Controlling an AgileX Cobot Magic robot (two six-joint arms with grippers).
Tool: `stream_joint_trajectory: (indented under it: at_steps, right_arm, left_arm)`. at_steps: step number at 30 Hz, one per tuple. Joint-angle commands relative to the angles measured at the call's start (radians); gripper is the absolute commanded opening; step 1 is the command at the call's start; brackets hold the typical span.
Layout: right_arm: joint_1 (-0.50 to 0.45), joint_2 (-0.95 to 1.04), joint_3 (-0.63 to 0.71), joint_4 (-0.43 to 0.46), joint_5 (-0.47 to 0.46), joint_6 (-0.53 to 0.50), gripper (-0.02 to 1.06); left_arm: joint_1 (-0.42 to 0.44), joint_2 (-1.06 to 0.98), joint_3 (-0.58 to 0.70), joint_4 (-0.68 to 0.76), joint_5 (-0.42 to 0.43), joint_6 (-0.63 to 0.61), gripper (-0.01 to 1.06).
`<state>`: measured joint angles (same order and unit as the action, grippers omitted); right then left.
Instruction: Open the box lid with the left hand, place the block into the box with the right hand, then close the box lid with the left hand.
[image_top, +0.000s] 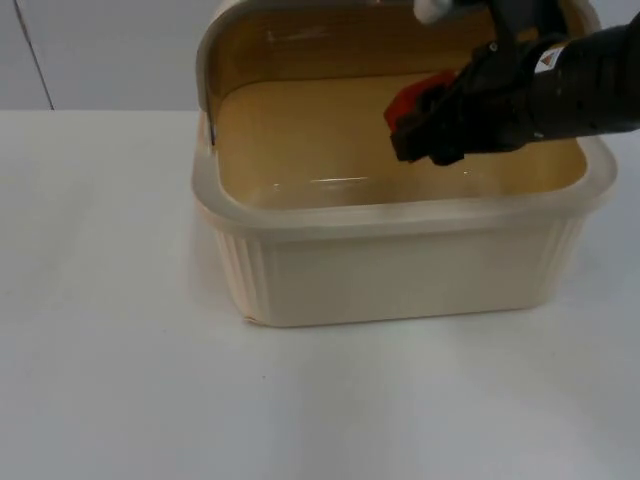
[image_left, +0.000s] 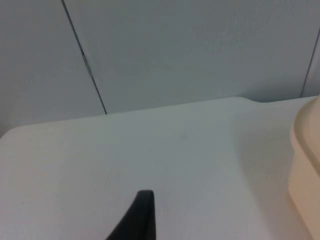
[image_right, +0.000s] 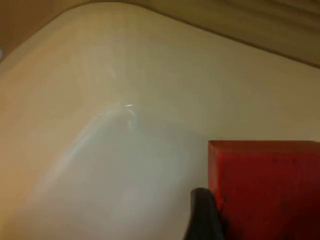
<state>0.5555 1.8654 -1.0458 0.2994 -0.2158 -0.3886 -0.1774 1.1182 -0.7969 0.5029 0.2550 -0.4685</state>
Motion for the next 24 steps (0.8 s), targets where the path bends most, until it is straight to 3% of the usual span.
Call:
stream_joint_trajectory:
  at_steps: [1,4,7,8,10,12,13,24]
  right_arm:
    - [-0.010,0.002,0.001,0.002,-0.036,-0.005,0.00]
    - [-0.010,0.007,0.001,0.014,-0.028,-0.005,0.05]
    - [-0.010,0.007,0.001,0.022,0.003,-0.005,0.30]
    - [-0.010,0.007,0.001,0.022,0.003,-0.005,0.30]
    - [-0.010,0.007,0.001,0.019,0.030,-0.005,0.59]
    - [-0.010,0.005,0.001,0.019,0.055,-0.005,0.95]
    - [-0.010,0.002,0.001,0.014,0.069,-0.009,1.05]
    - [-0.010,-0.146,0.001,0.019,0.228,-0.017,1.04]
  left_arm:
    - [0.003,-0.002,-0.006,-0.010,0.000,0.001,1.04]
    - [0.003,-0.002,-0.006,-0.010,0.000,0.001,1.04]
    - [0.003,-0.002,-0.006,-0.010,0.000,0.001,1.04]
    - [0.003,-0.002,-0.006,-0.010,0.000,0.001,1.04]
    - [0.003,-0.002,-0.006,-0.010,0.000,0.001,1.04]
    - [0.003,-0.002,-0.006,-0.010,0.000,0.001,1.04]
    - [0.003,-0.002,-0.006,-0.010,0.000,0.001,1.04]
    - [0.003,-0.002,-0.006,-0.010,0.000,0.001,1.04]
